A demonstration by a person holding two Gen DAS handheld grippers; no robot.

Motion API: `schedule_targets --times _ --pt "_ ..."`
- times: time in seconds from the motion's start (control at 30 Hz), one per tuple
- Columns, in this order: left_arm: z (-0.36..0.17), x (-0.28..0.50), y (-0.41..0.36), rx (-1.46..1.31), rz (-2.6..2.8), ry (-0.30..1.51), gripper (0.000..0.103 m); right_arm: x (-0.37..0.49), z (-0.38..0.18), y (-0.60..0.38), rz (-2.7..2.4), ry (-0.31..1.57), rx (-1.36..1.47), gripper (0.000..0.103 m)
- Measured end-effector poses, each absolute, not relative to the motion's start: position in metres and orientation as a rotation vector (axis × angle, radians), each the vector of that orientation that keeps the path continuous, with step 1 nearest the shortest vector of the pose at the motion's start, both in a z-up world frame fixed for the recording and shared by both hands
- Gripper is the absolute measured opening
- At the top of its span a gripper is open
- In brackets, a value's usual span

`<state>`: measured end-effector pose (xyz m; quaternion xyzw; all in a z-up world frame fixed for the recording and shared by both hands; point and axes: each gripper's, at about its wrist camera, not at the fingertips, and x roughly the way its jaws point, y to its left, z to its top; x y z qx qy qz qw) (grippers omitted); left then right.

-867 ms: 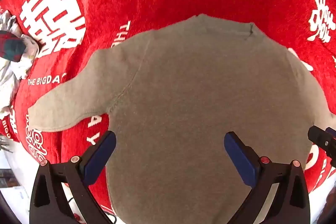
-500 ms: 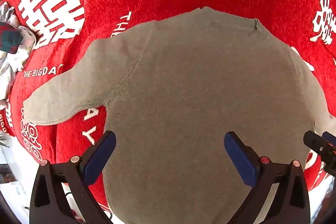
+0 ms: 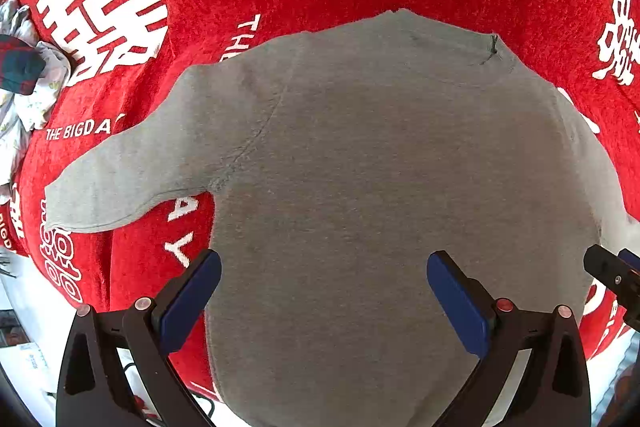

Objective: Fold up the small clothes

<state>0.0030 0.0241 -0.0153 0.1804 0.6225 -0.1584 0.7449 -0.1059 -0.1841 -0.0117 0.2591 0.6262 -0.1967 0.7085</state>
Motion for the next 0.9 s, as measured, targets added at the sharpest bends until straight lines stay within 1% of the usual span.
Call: schedule_targets --times 0.9 --pt "-0.015 0.01 0.029 0.395 -0.335 1.366 0.103 -0.094 -0.008 -0.175 -0.43 1.386 0.541 0.103"
